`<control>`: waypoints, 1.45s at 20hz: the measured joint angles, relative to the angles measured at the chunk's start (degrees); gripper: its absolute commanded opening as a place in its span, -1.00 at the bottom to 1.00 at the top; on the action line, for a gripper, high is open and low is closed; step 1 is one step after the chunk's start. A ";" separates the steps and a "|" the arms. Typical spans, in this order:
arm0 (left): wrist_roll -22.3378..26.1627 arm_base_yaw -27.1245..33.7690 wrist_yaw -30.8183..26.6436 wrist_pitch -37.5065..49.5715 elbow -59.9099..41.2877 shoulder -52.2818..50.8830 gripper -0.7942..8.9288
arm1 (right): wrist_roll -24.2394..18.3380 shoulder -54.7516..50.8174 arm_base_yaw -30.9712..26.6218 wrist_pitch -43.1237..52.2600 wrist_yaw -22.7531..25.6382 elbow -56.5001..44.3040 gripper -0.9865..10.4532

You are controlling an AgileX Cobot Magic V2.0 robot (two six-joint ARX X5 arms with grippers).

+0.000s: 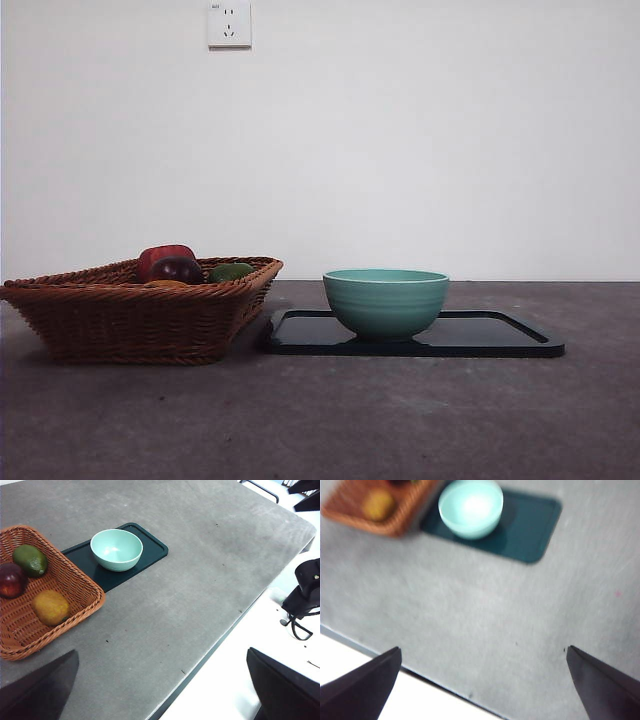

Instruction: Pick up the wifruite, put it on the bowl, pick up the plate, put it on desk

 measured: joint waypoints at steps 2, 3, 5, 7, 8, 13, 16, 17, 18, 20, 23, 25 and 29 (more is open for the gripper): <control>0.00 0.00 0.00 0.00 0.00 0.00 0.45 | 0.00 4.92 0.00 0.26 -0.50 0.00 0.22; 0.00 0.00 0.00 0.00 0.00 0.00 0.45 | -0.02 7.17 0.00 0.42 -1.33 0.00 0.22; 0.00 0.00 0.00 0.00 0.00 0.00 0.45 | -0.02 11.52 0.00 4.87 -1.57 -0.13 0.22; 0.00 0.00 0.00 0.00 0.00 0.00 0.45 | 0.00 16.13 0.00 11.63 -2.34 -0.13 0.22; 0.00 0.00 0.00 0.00 0.00 0.00 0.45 | 0.11 18.64 0.00 13.77 -2.99 -0.13 0.22; 0.00 0.00 0.00 0.00 0.00 0.00 0.45 | 3.08 32.06 -0.55 19.63 -5.79 1.25 0.22; 0.00 0.00 0.00 0.00 0.00 0.00 0.45 | 4.22 40.50 -2.25 19.74 -7.54 5.42 0.22; 0.00 0.00 0.00 0.00 0.00 0.00 0.45 | 4.31 43.34 -2.93 19.69 -8.33 7.28 0.22; 0.00 0.00 0.00 0.00 0.00 0.00 0.45 | 4.33 46.18 -3.69 19.50 -8.72 9.31 0.22; 0.00 0.00 0.00 0.00 0.00 0.00 0.45 | 4.44 52.09 -5.09 19.15 -8.76 13.20 0.22; 0.00 0.00 0.00 0.00 0.00 0.00 0.45 | 4.24 60.57 -6.99 18.69 -8.79 18.64 0.22; 0.00 0.00 0.00 0.00 0.00 0.00 0.45 | 4.02 65.33 -8.17 18.45 -8.76 22.16 0.22; 0.00 0.00 0.00 0.00 0.00 0.00 0.45 | 3.96 73.90 -10.80 18.45 -8.79 28.26 0.21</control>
